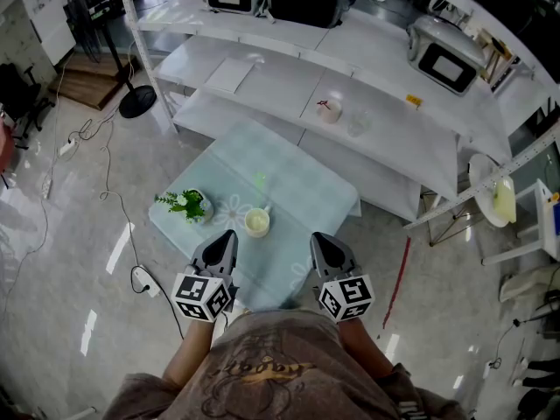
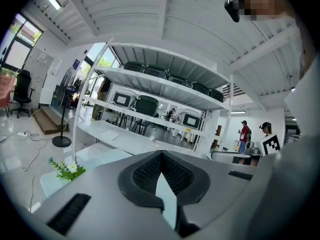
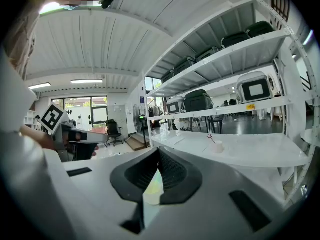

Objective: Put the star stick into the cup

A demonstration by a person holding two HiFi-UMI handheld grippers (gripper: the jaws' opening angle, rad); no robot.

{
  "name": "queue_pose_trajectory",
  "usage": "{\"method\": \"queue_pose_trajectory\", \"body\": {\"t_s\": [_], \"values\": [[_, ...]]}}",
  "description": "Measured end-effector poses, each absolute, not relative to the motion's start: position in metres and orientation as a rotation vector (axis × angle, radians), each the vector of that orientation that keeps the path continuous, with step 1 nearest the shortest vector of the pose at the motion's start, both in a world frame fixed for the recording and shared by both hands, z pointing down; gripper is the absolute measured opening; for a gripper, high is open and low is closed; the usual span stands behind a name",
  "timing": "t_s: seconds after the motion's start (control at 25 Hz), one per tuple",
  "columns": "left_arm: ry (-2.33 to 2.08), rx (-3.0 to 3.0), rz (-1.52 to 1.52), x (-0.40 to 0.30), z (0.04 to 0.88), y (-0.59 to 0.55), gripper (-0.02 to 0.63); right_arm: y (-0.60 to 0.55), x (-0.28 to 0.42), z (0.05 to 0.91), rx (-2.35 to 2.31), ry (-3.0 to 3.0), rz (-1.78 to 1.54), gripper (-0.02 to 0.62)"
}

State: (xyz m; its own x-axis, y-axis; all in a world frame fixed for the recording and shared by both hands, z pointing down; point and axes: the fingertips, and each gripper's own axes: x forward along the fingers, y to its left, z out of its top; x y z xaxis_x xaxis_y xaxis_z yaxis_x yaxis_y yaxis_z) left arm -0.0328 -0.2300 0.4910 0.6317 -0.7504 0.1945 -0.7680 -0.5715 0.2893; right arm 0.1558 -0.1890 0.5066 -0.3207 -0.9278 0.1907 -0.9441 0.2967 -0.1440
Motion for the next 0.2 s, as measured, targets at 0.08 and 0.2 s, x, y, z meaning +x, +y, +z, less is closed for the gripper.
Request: {"method": "queue_pose_trajectory", "body": {"t_s": [0.08, 0.2], "values": [[-1.214, 2.509, 0.071, -0.0322, 0.4914, -0.2301, 0.02, -0.1893, 0.157, 0.507, 1.79, -2.47, 0.353, 0.0], [-1.214, 2.508, 0.072, -0.0308, 0.4925, -0.2304, 0.02, -0.1902, 0.159, 0.5079, 1.792, -2.467, 0.354, 0.0]]}}
